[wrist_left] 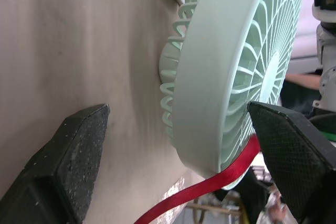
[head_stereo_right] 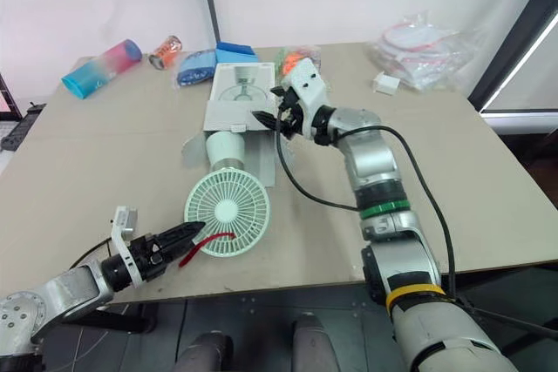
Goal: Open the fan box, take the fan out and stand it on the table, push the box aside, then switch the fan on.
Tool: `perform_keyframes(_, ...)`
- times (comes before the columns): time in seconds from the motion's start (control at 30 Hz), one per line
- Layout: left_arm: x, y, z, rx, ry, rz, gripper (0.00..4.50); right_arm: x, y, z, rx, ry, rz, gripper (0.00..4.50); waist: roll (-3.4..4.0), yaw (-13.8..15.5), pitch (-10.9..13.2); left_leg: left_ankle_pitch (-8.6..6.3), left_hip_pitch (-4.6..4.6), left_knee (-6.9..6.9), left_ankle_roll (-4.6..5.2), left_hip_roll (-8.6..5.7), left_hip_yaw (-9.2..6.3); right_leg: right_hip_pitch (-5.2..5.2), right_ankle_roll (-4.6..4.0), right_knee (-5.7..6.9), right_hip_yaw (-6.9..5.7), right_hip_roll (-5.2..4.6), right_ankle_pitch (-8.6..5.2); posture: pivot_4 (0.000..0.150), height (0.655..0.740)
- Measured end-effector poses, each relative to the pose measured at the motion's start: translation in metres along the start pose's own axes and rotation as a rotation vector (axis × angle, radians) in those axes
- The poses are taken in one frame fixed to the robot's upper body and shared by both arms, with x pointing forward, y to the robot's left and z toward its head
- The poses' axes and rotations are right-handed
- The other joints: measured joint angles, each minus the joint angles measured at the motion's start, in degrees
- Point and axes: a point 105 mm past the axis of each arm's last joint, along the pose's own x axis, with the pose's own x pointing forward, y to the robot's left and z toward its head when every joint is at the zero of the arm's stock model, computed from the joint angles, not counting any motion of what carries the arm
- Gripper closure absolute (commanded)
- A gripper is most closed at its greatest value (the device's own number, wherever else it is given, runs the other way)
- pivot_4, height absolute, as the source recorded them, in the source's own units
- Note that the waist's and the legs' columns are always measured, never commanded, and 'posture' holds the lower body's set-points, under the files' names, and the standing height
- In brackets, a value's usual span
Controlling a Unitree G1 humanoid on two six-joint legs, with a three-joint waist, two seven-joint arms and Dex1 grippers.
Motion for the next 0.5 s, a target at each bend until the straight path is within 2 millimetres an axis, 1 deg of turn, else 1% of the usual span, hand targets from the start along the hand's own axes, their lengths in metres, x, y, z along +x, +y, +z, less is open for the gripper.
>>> perform_keyframes(0.13,-0.002,0.0,0.0,0.025,0.01,-0.012,0.0,-0.007,0.002,-0.001,0.0,0.008,-0.004,1.16,0.0,0.0,0.0,0.0,0.03,-0.04,0.0,0.06,0.02,0.02,-0.04,0.0,0.01,0.03,-0.04,0.15,0.74)
perform_keyframes(0.17,0.0,0.001,0.003,0.024,0.003,-0.015,0.0,-0.008,0.003,-0.002,0.004,0.015,-0.006,1.16,0.0,0.1,0.0,0.0,0.02,-0.03,0.0,0.06,0.02,0.02,-0.04,0.0,0.01,0.02,-0.04,0.15,0.74)
perform_keyframes(0.27,0.007,-0.001,0.02,0.025,-0.053,-0.032,0.0,-0.008,0.006,-0.005,0.008,0.024,-0.003,1.16,0.0,0.3,0.0,0.0,0.01,-0.02,-0.01,0.06,0.02,0.02,-0.02,-0.01,0.0,0.02,-0.03,0.15,0.74)
perform_keyframes(0.33,0.014,-0.009,0.036,0.028,-0.109,-0.064,0.0,-0.007,0.008,-0.006,0.014,0.029,-0.006,1.16,0.0,0.4,0.0,0.01,-0.01,-0.01,-0.02,0.06,0.01,0.02,-0.01,-0.05,0.0,0.02,-0.02,0.15,0.74)
perform_keyframes(0.43,0.021,-0.019,0.05,0.055,-0.147,-0.085,0.0,-0.004,0.011,-0.006,0.015,0.025,-0.001,1.16,-0.01,0.4,0.0,0.01,-0.02,-0.02,-0.06,0.06,0.01,0.0,-0.01,-0.07,0.01,0.02,-0.01,0.15,0.74)
perform_keyframes(0.5,0.021,-0.021,0.053,0.061,-0.154,-0.09,0.0,-0.003,0.012,-0.006,0.018,0.025,0.0,1.16,-0.01,0.4,0.0,0.0,-0.02,-0.02,-0.14,0.06,0.01,-0.01,-0.01,-0.07,0.01,0.02,-0.01,0.15,0.74)
